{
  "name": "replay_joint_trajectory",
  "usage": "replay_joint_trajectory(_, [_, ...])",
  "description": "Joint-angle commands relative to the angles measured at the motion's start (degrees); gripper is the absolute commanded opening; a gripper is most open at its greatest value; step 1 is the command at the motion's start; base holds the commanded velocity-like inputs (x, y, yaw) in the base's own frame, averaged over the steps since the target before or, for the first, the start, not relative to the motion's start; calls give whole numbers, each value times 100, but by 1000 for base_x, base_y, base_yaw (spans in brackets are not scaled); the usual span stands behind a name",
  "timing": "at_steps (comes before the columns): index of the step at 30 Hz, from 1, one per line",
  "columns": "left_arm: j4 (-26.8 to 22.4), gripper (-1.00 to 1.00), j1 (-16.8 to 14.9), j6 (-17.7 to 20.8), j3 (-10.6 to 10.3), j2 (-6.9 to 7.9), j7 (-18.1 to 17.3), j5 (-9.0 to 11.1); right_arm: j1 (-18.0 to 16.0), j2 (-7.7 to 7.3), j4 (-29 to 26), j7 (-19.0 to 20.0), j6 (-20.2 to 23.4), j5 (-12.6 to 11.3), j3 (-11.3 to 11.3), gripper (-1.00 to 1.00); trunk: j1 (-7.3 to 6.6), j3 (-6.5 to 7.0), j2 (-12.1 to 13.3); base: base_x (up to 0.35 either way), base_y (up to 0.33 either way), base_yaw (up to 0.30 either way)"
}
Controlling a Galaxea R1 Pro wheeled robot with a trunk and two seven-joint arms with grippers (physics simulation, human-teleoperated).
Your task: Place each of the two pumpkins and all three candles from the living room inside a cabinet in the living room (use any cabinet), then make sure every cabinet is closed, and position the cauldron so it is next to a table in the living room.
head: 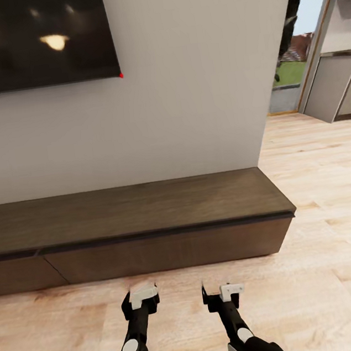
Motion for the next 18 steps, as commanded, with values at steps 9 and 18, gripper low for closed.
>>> replay_joint_trajectory(9, [-26,100,2,2185,88,13,45,522,9,1,-2,-262,1190,-65,-284,100,-2,-5,-2,-14,0,0])
replay_joint_trajectory(18, [94,100,6,2809,339,24,15,1478,46,0,11,-475,2228,-883,-303,100,-2,-5,-2,0,0,0])
